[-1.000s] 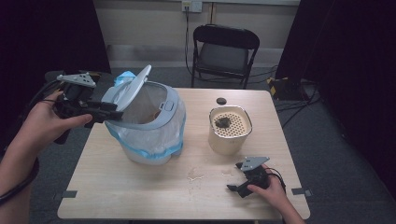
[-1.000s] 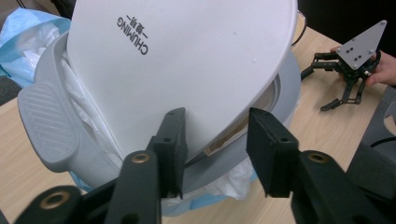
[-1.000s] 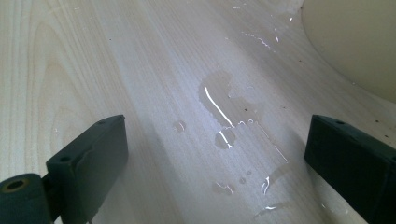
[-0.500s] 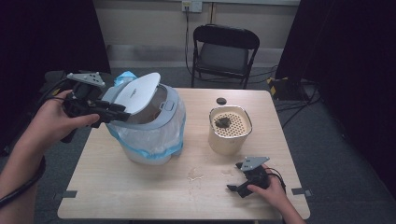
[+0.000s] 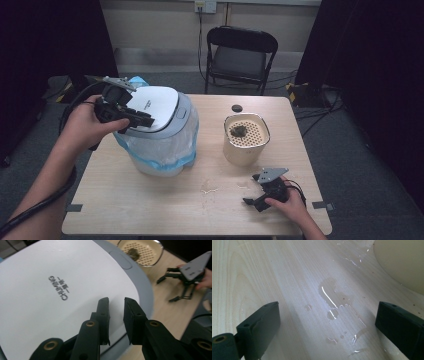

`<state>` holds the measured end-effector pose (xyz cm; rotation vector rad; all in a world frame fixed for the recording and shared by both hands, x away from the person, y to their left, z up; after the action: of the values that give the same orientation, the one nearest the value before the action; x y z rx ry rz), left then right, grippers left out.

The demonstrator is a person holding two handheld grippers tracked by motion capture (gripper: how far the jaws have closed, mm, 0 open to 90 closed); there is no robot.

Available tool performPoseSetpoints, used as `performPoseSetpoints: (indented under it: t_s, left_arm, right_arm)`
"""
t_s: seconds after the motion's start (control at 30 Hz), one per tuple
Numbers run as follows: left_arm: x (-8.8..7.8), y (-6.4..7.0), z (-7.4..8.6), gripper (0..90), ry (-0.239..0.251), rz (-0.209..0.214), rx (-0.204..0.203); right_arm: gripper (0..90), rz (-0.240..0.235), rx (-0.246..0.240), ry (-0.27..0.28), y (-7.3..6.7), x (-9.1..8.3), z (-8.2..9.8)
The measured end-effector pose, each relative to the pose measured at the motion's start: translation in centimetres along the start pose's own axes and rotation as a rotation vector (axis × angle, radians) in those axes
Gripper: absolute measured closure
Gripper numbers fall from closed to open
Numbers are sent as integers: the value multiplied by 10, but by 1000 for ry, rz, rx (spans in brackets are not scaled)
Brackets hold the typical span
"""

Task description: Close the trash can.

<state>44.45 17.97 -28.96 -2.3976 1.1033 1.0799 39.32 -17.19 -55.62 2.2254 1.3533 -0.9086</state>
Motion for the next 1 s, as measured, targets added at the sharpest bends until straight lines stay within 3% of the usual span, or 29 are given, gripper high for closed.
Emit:
performPoseSetpoints:
  t_s: [0.1, 0.33, 0.53, 0.6, 0.63, 0.67, 0.9, 0.93, 0.97, 1.0]
  left_arm:
    - [4, -1, -5, 740, 21, -7, -11]
    - [14, -8, -15, 769, 31, -98, -3]
    - [18, -10, -19, 773, 51, -111, -20]
    - [19, -11, -20, 774, 40, -128, -15]
    - [21, -11, -19, 780, 32, -137, 10]
    - [22, -10, -20, 788, 36, -141, 1]
    - [22, -10, -19, 789, 55, -139, 4]
    - [23, -8, -20, 778, 64, -101, -26]
    - [23, -8, -20, 641, 64, -101, -26]
    - [23, -7, -20, 641, 66, -96, -32]
  right_arm:
    - [51, 0, 0, 0, 0, 0, 0]
    - [51, 1, 0, 0, 0, 0, 0]
    - [51, -6, 1, 3, 0, 0, 0]
    - [51, -1, 0, 0, 0, 0, 0]
    - [51, -3, 0, 1, 0, 0, 0]
    - [50, -5, 0, 2, 0, 0, 0]
    - [49, -7, -2, 3, -1, 0, 0]
    - [49, -7, -1, 3, -1, 0, 0]
    - [49, -7, -1, 3, -1, 0, 0]
    - [49, -6, -1, 3, -1, 0, 0]
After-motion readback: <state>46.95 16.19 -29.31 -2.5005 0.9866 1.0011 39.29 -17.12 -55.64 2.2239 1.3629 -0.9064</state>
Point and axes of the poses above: each handheld gripper's, and its own axes: x roughly forward along the jaws, z roughly out of its underside, y roughly to its right, the point moved 8 cm from there along x, roughly forward along the jaws, and after that the axes turned 1 degree about x, right-handed, at the moved point
